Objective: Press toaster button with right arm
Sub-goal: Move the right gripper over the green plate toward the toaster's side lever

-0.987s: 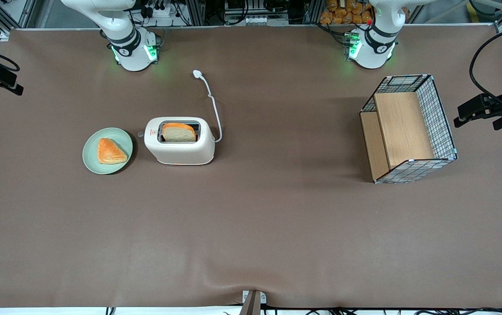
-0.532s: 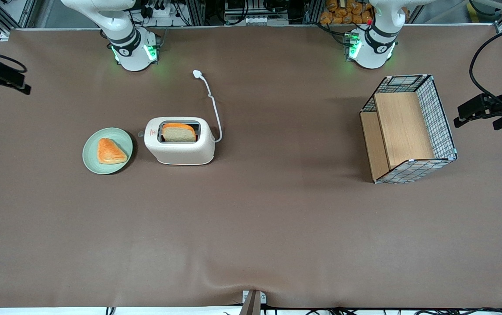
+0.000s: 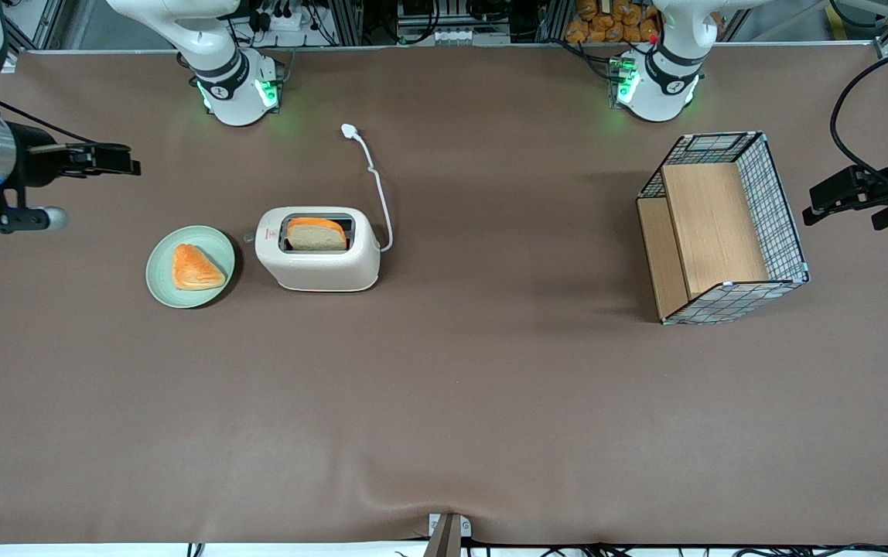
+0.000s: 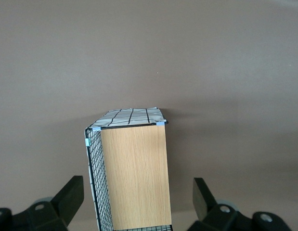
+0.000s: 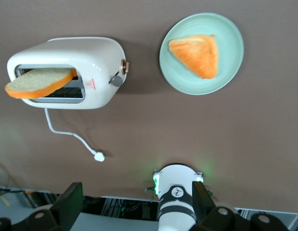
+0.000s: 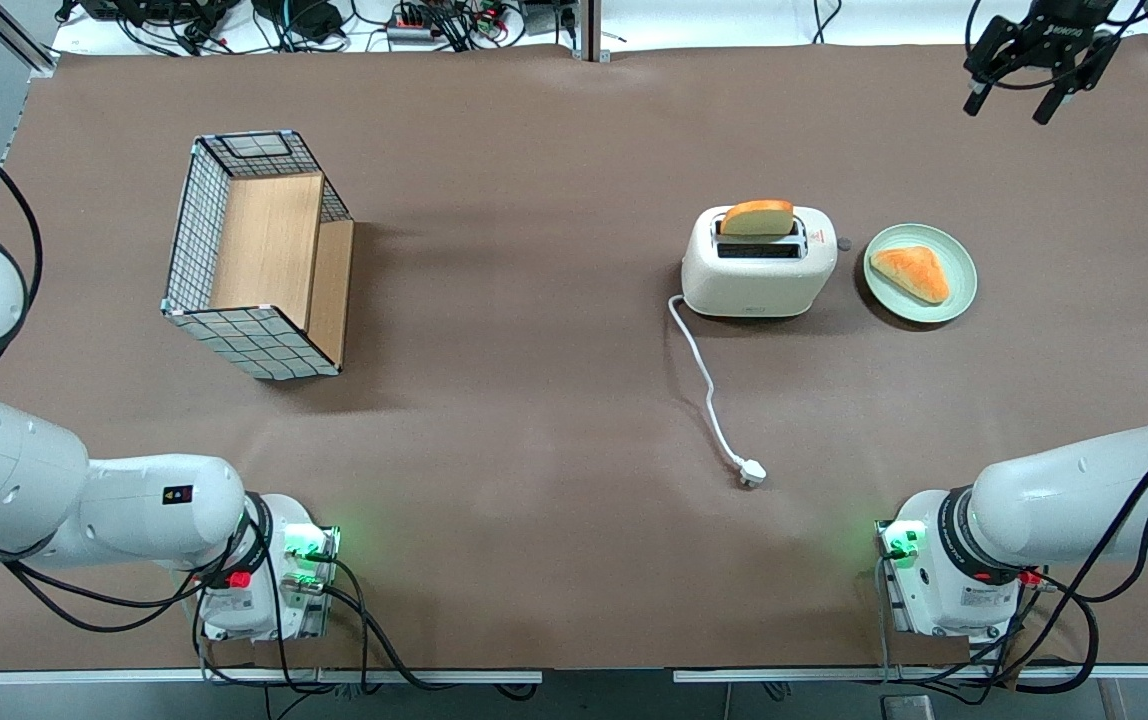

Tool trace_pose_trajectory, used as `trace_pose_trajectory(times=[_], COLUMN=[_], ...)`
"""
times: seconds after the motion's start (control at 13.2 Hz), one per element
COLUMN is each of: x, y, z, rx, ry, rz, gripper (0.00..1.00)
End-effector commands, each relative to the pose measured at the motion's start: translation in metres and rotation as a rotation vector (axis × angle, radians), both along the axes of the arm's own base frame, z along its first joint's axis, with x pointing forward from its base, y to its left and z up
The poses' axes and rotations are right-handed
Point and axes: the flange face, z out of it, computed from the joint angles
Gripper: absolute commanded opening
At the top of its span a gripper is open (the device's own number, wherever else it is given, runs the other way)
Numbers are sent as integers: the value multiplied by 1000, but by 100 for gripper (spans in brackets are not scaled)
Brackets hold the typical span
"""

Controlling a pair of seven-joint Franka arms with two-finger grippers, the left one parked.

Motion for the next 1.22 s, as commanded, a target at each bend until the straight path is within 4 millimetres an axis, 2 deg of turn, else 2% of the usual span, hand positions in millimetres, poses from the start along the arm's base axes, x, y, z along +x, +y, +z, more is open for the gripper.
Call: trace_pose_trajectory(times=[0.0, 0.38, 0.46, 0.61, 0.76, 0.84, 0.91, 1.14], x=[-6, -4, -2, 2, 9, 14, 16, 26], y=[5, 15, 20, 26, 28, 34, 42, 58], z=[-15, -60, -66, -78, -95, -105, -115, -144], rx=[45, 103, 102, 132, 141, 140, 138, 132], ry=[23, 95, 107, 130, 143, 147, 156, 159], rz=[-21, -39, -30, -33, -42, -36, -22, -2], gripper=[100, 100, 94, 64, 23, 10, 0, 0])
